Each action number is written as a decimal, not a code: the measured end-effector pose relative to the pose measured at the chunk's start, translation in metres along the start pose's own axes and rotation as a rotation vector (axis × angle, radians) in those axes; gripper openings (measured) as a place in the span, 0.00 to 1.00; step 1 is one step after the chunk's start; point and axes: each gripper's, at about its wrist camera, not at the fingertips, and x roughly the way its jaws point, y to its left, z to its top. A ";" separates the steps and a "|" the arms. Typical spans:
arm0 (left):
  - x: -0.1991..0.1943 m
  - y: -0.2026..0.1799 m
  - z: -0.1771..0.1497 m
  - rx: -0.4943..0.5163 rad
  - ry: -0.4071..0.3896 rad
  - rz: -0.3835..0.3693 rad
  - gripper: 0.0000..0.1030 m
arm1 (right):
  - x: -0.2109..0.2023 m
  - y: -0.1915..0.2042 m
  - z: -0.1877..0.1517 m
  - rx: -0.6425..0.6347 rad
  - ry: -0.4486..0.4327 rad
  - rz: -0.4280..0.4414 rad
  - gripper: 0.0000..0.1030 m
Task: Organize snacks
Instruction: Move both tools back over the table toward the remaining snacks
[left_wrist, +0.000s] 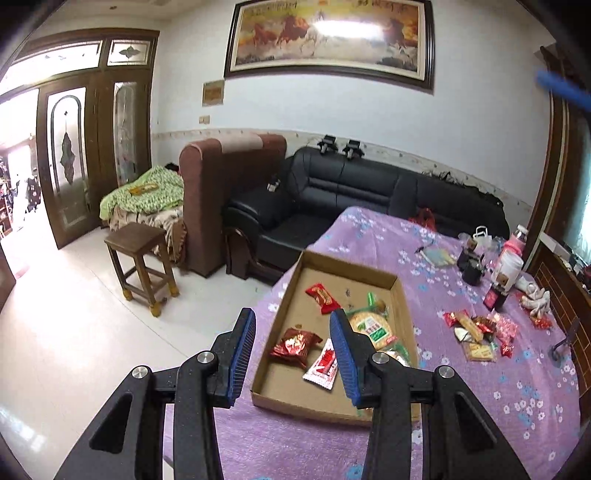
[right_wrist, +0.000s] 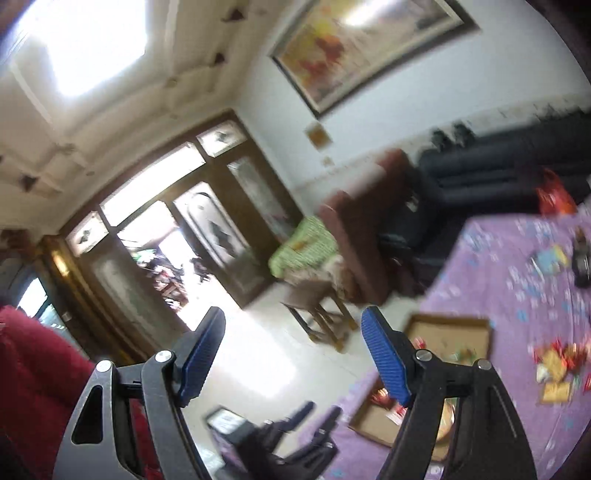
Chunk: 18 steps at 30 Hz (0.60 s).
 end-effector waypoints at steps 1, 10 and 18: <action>-0.004 0.000 0.002 0.003 -0.008 -0.005 0.43 | -0.009 0.005 0.004 -0.020 -0.011 -0.004 0.74; -0.003 -0.046 -0.002 0.079 0.005 -0.120 0.43 | -0.078 -0.108 -0.029 0.047 0.000 -0.235 0.74; 0.041 -0.114 -0.031 0.174 0.134 -0.209 0.43 | -0.070 -0.296 -0.122 0.296 0.180 -0.419 0.74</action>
